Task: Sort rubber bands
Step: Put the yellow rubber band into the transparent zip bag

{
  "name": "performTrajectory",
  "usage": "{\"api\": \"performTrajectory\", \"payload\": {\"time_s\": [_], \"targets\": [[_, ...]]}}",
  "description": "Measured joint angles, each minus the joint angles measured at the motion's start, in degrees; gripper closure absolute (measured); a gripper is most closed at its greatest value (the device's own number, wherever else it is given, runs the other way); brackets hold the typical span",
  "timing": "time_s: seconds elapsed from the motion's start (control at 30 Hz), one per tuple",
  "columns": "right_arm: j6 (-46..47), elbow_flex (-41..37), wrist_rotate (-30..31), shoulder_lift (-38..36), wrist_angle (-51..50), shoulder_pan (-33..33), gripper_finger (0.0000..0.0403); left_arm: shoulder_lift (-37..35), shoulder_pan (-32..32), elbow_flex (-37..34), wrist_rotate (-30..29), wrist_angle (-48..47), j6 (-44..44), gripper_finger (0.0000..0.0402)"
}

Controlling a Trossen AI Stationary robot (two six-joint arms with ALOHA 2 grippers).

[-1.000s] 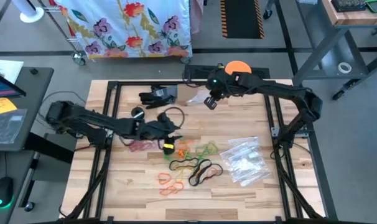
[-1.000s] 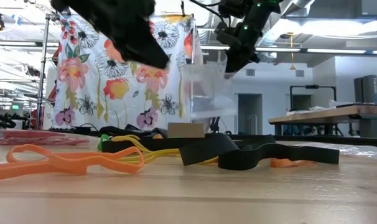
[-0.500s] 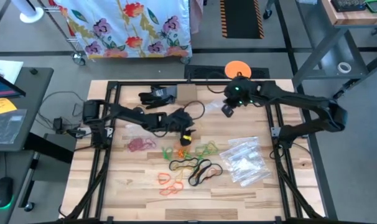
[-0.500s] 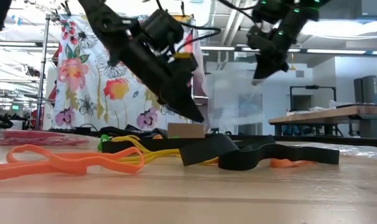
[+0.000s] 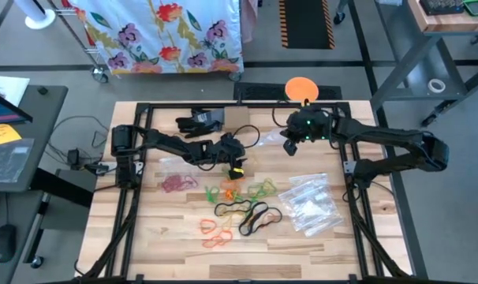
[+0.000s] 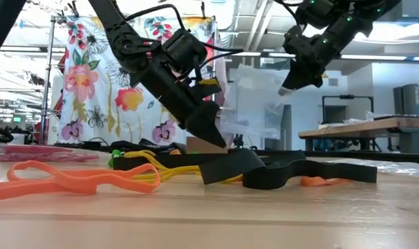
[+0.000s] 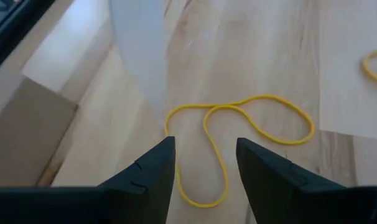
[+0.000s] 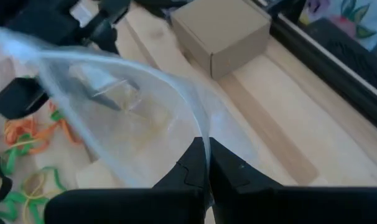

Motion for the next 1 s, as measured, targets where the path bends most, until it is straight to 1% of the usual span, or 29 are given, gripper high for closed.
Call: {"api": "performTrajectory", "payload": {"time_s": [0.1, 0.2, 0.27, 0.33, 0.43, 0.5, 0.6, 0.67, 0.73, 0.87, 1.0], "targets": [[-0.9, -1.4, 3.2, 0.0, 2.2, 1.2, 0.0403, 0.7, 0.2, 0.0, -0.2, 0.1, 1.4, 0.0238], [-1.3, -3.1, 5.9, 0.6, 2.9, 2.2, 0.0403, 1.1, 0.5, -0.1, 0.0, -1.0, -0.2, 0.0238], [-3.0, -3.1, 6.2, 0.9, 2.1, 2.2, 0.0403, 1.7, 0.4, 0.1, 0.0, -0.5, -0.9, 0.0238], [-3.5, -2.5, 6.2, 0.6, 2.5, 1.6, 0.0403, 1.9, 0.7, -0.1, 0.4, -1.9, -0.7, 0.0238], [-3.4, -2.1, 6.2, 0.4, 4.2, 0.2, 0.0403, 2.6, 1.3, 0.1, 0.8, -0.5, 1.3, 0.0238], [-3.4, -2.1, 6.4, 0.4, 4.6, -0.5, 0.0403, 2.7, 1.8, 0.0, 1.0, -0.9, 0.4, 0.0238], [-3.4, -2.1, 6.4, 0.4, 4.5, -1.3, 0.0403, 3.5, 2.3, 0.1, 3.4, -0.2, -0.3, 0.0238], [-3.4, -2.1, 6.4, 0.5, 3.7, -1.6, 0.0403, 3.5, 2.4, 0.1, 3.1, -0.7, -0.6, 0.0238], [-3.2, -2.1, 6.4, 0.7, 3.8, -1.6, 0.0403, 4.4, 2.4, 0.1, 3.1, 0.4, -1.6, 0.0238], [-3.2, -2.1, 6.4, 0.8, 4.0, -1.4, 0.0403, 6.4, 2.1, 0.1, 6.5, 4.3, -2.1, 0.0238], [-3.2, -2.1, 6.3, 0.9, 3.8, -0.7, 0.0403, 8.3, 1.7, 0.7, 7.0, 5.0, -3.3, 0.0241]]}}
